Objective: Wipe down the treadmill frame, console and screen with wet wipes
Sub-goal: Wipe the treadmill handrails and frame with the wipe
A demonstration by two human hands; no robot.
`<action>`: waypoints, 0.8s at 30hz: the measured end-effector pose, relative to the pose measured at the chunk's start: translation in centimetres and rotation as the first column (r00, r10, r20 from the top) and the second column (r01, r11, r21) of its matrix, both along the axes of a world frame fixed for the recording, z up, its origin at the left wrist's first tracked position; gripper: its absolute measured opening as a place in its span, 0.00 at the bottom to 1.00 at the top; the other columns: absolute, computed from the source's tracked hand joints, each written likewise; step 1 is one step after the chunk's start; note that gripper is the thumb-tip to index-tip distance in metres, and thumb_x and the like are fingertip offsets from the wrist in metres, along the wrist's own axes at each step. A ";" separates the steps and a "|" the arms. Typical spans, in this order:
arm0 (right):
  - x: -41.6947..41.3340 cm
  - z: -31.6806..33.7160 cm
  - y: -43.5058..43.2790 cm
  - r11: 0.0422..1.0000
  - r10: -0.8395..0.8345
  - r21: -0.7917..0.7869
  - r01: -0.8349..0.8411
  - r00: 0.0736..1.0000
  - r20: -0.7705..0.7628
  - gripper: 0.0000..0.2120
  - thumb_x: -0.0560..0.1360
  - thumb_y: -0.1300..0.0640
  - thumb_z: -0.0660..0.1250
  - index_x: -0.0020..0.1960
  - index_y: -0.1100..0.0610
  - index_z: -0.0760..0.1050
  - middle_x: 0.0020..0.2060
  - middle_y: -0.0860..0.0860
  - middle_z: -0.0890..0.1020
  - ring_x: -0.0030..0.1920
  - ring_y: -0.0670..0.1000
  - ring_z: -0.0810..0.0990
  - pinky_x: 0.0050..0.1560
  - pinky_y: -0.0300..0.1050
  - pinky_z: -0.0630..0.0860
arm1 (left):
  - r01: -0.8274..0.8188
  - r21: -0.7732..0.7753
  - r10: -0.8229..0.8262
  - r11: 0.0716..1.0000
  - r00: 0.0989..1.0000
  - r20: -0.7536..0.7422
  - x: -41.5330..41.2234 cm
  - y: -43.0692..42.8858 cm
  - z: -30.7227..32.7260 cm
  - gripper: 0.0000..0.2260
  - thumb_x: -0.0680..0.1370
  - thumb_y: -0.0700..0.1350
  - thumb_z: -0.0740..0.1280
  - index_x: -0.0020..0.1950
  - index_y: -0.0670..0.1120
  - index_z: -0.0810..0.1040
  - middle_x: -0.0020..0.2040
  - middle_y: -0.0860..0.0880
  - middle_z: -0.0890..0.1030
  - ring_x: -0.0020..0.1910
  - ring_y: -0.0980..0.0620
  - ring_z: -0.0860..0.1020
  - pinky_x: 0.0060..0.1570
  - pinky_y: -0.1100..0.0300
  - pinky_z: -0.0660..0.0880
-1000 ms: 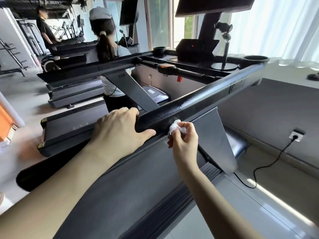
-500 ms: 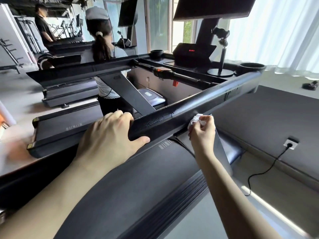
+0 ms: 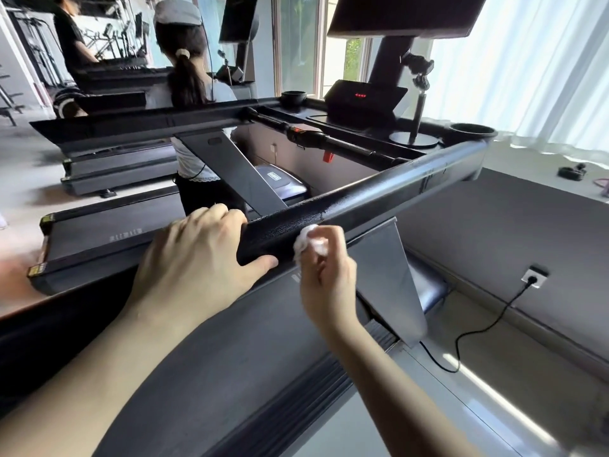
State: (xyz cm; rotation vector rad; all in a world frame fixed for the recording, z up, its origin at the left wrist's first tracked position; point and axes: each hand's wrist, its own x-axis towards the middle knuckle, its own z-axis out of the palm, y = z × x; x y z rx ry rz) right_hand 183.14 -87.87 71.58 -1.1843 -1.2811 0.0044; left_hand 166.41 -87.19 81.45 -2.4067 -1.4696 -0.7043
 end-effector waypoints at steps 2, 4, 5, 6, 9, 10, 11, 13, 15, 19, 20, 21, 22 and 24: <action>2.2 0.4 1.2 0.994 -0.104 0.008 0.106 0.985 -0.134 0.08 0.82 0.65 0.62 0.52 0.52 0.70 0.33 0.44 0.80 0.32 0.43 0.77 0.36 0.39 0.73 | 0.000 0.007 0.000 1.000 1.000 -0.012 0.0 0.1 -0.1 0.25 0.71 0.72 0.66 0.52 0.51 0.76 0.47 0.53 0.78 0.52 0.46 0.79 0.50 0.50 0.75; 4.5 0.6 2.3 0.978 -0.208 -0.044 0.204 0.940 -0.269 0.07 0.82 0.64 0.62 0.53 0.53 0.71 0.33 0.45 0.80 0.30 0.43 0.76 0.36 0.40 0.72 | 0.001 0.020 -0.001 1.000 1.000 -0.013 0.0 0.1 -0.2 0.25 0.72 0.72 0.66 0.52 0.51 0.76 0.47 0.53 0.78 0.51 0.46 0.79 0.50 0.50 0.74; 5.2 0.8 2.6 0.969 -0.247 -0.068 0.238 0.917 -0.313 0.07 0.81 0.65 0.61 0.54 0.54 0.71 0.31 0.46 0.79 0.30 0.43 0.75 0.37 0.43 0.72 | 0.005 0.030 -0.005 1.000 1.000 -0.014 0.0 0.2 -0.2 0.25 0.72 0.71 0.67 0.52 0.50 0.76 0.47 0.53 0.78 0.51 0.46 0.79 0.50 0.50 0.74; 5.5 0.9 2.8 0.962 -0.272 -0.085 0.258 0.903 -0.332 0.08 0.80 0.65 0.61 0.55 0.55 0.71 0.29 0.46 0.77 0.29 0.43 0.74 0.37 0.44 0.71 | 0.011 0.039 -0.011 0.999 1.000 -0.016 0.0 0.2 -0.2 0.25 0.72 0.71 0.67 0.51 0.50 0.76 0.46 0.53 0.77 0.50 0.46 0.79 0.50 0.50 0.74; 3.4 1.1 2.1 0.969 -0.248 -0.057 0.241 0.941 -0.232 0.07 0.81 0.66 0.60 0.53 0.56 0.72 0.29 0.45 0.77 0.29 0.44 0.75 0.34 0.43 0.68 | 0.024 0.053 -0.023 0.998 1.000 -0.020 0.0 0.2 -0.3 0.24 0.72 0.70 0.68 0.49 0.49 0.76 0.44 0.53 0.77 0.49 0.46 0.79 0.49 0.50 0.74; 2.2 1.0 1.6 0.982 -0.186 -0.025 0.185 0.970 -0.155 0.07 0.81 0.66 0.59 0.53 0.56 0.72 0.31 0.45 0.79 0.30 0.45 0.76 0.34 0.42 0.70 | 0.025 0.060 -0.023 0.998 1.000 -0.018 0.0 0.2 -0.3 0.24 0.71 0.70 0.69 0.49 0.50 0.76 0.44 0.53 0.77 0.49 0.46 0.80 0.48 0.50 0.75; 1.1 1.0 1.0 0.993 -0.116 0.002 0.116 0.992 -0.051 0.07 0.81 0.64 0.59 0.53 0.55 0.73 0.32 0.46 0.80 0.30 0.46 0.77 0.34 0.43 0.72 | 0.025 0.065 -0.023 0.998 1.000 -0.019 0.0 0.2 -0.3 0.23 0.71 0.69 0.69 0.49 0.50 0.76 0.43 0.53 0.77 0.49 0.46 0.80 0.48 0.51 0.75; 0.0 1.2 0.4 0.999 -0.039 0.037 0.032 0.980 0.194 0.07 0.82 0.60 0.58 0.56 0.52 0.73 0.33 0.46 0.79 0.29 0.47 0.74 0.34 0.46 0.73 | 0.034 0.066 -0.033 0.997 0.999 -0.025 -0.1 0.3 -0.3 0.22 0.71 0.69 0.68 0.48 0.51 0.76 0.43 0.53 0.76 0.49 0.46 0.80 0.47 0.51 0.74; 0.4 2.1 0.7 0.994 -0.079 0.093 0.051 0.942 0.326 0.08 0.83 0.59 0.60 0.59 0.53 0.75 0.32 0.45 0.78 0.29 0.45 0.72 0.33 0.46 0.73 | 0.043 0.065 -0.041 0.997 0.999 -0.028 -0.1 0.4 -0.4 0.22 0.70 0.69 0.67 0.47 0.51 0.76 0.42 0.53 0.76 0.48 0.46 0.80 0.45 0.51 0.73; 2.8 3.0 2.2 0.963 -0.247 0.173 0.204 0.928 0.280 0.11 0.82 0.63 0.61 0.57 0.57 0.81 0.44 0.47 0.85 0.38 0.45 0.78 0.37 0.41 0.71 | 0.032 0.067 -0.030 0.997 0.999 -0.038 -0.2 0.5 -0.5 0.22 0.70 0.69 0.68 0.46 0.51 0.75 0.41 0.53 0.75 0.47 0.47 0.79 0.45 0.51 0.73; 3.7 3.1 2.7 0.946 -0.315 0.163 0.279 0.910 0.271 0.11 0.81 0.62 0.60 0.56 0.56 0.81 0.44 0.48 0.85 0.39 0.50 0.80 0.37 0.42 0.70 | 0.029 0.069 -0.027 0.997 0.999 -0.041 -0.1 0.4 -0.4 0.23 0.70 0.70 0.68 0.46 0.50 0.75 0.42 0.53 0.75 0.47 0.47 0.79 0.45 0.51 0.73; 4.5 3.3 3.0 0.922 -0.386 0.143 0.360 0.886 0.258 0.11 0.81 0.61 0.61 0.56 0.55 0.81 0.43 0.49 0.85 0.39 0.53 0.81 0.35 0.43 0.67 | 0.027 0.067 -0.024 0.997 0.999 -0.043 -0.1 0.4 -0.4 0.23 0.71 0.70 0.67 0.47 0.50 0.75 0.42 0.53 0.75 0.47 0.47 0.79 0.46 0.51 0.73; 5.2 3.5 3.3 0.895 -0.445 0.116 0.430 0.863 0.240 0.10 0.81 0.61 0.61 0.55 0.54 0.81 0.41 0.50 0.85 0.39 0.56 0.80 0.35 0.44 0.64 | 0.026 0.067 -0.023 0.997 0.999 -0.043 -0.1 0.3 -0.4 0.23 0.71 0.70 0.67 0.47 0.50 0.75 0.43 0.53 0.76 0.47 0.47 0.80 0.46 0.51 0.73; 5.8 3.8 3.5 0.867 -0.495 0.052 0.496 0.843 0.212 0.08 0.82 0.59 0.61 0.54 0.54 0.79 0.40 0.52 0.85 0.38 0.62 0.80 0.36 0.45 0.62 | 0.028 0.071 -0.025 0.997 0.999 -0.044 -0.1 0.3 -0.3 0.23 0.72 0.69 0.66 0.47 0.50 0.76 0.43 0.53 0.76 0.47 0.47 0.80 0.46 0.51 0.74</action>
